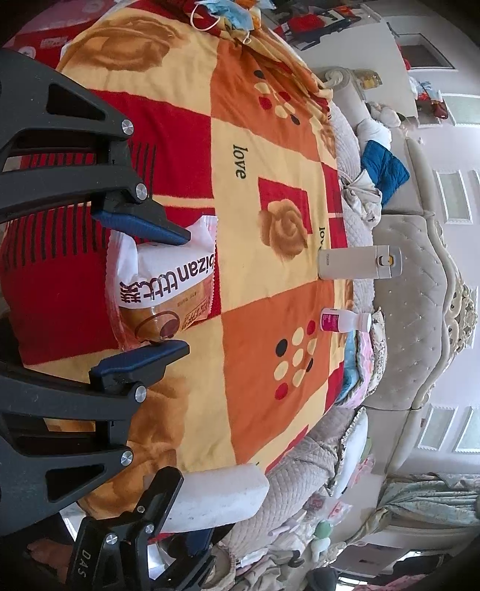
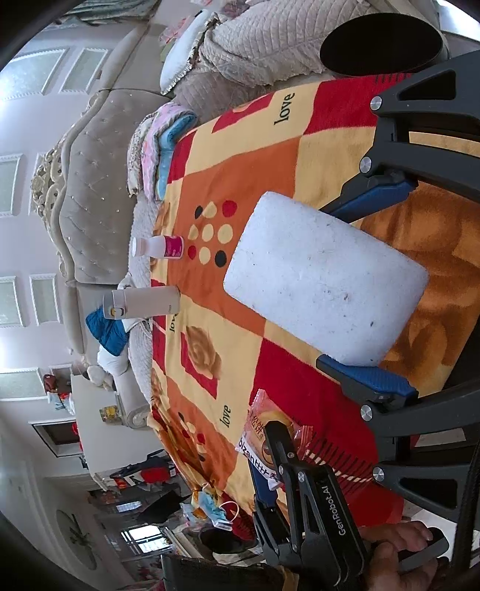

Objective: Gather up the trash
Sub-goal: 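Carry the biscuit wrapper and foam block in both tools over the black bin, then open both tools over the bin to drop the wrapper and foam block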

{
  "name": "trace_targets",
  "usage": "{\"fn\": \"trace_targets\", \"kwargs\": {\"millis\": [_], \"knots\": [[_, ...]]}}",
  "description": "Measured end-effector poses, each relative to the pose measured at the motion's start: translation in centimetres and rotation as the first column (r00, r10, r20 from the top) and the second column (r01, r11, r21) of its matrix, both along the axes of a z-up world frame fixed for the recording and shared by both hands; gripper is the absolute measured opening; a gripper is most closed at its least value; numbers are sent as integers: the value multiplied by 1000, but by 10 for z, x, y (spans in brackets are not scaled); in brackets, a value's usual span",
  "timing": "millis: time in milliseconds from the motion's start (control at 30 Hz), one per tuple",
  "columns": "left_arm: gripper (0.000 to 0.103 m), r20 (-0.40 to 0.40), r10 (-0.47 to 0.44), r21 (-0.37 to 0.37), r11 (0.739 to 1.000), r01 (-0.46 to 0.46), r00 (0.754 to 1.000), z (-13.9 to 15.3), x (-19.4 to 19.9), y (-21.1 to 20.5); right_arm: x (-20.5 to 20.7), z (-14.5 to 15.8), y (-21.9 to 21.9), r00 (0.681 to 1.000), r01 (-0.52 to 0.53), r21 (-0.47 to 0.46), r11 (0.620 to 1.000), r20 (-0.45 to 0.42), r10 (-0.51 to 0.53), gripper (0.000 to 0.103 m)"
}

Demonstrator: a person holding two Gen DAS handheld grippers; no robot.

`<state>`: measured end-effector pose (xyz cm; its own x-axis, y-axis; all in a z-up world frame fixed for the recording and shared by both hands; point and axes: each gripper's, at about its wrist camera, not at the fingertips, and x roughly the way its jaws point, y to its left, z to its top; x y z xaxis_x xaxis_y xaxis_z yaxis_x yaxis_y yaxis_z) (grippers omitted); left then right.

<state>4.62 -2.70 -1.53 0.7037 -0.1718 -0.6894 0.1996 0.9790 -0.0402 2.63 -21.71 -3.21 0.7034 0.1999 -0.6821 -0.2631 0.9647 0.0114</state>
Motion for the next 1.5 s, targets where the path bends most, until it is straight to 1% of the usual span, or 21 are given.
{"fn": "trace_targets", "kwargs": {"millis": [200,533,633,733,833,933,1000,1033,1067,1100,1167,1200,1233,1333,1367,1433,1467,1500], "knots": [[51,-11,8,-13,1000,-8,1000,-3,2,4,2,2,5,1000,-6,-11,1000,1,6,69],[51,-25,10,-6,1000,-11,1000,-9,7,3,5,2,9,1000,-1,-18,1000,-6,1,69],[51,-24,-1,3,1000,1,1000,-9,9,-6,6,3,-2,999,39,-21,999,0,-39,69],[51,-26,-19,9,1000,19,999,-8,11,-21,5,4,-29,994,109,3,994,14,-109,69],[51,-27,-47,10,999,48,999,-8,13,-44,-1,5,-66,979,197,26,980,42,-198,69],[51,-20,-91,11,996,91,996,-5,13,-75,-11,3,-114,945,317,30,948,76,-318,69],[51,-9,-130,14,991,130,992,-2,13,-99,-18,2,-144,912,397,27,918,106,-397,69],[51,-6,-149,14,989,149,989,0,13,-110,-24,0,-166,883,453,37,891,117,-454,69],[51,-5,-171,13,985,171,985,3,13,-122,-28,1,-178,867,481,47,876,124,-483,69],[51,-2,-203,10,979,203,979,6,13,-139,-33,0,-195,840,523,56,851,135,-525,69],[51,4,-243,13,970,242,970,11,14,-162,-42,-3,-226,775,612,56,789,158,-612,69],[51,8,-268,14,963,268,963,15,15,-178,-45,-5,-239,749,644,57,763,155,-644,69],[51,8,-291,10,957,291,957,18,16,-191,-46,-7,-253,733,663,70,745,139,-666,69],[51,12,-352,10,936,352,936,25,22,-228,-52,-6,-285,701,695,95,713,130,-701,69],[51,13,-367,14,930,367,930,26,23,-238,-54,-5,-295,700,696,96,711,130,-703,69],[51,5,-418,6,908,418,908,27,26,-263,-56,-7,-306,694,702,93,706,130,-708,69],[51,0,-442,0,897,442,897,26,28,-276,-58,-9,-312,691,707,83,703,130,-711,69],[51,-2,-461,3,888,461,888,26,29,-287,-59,-12,-316,695,706,61,705,126,-707,69]]}}
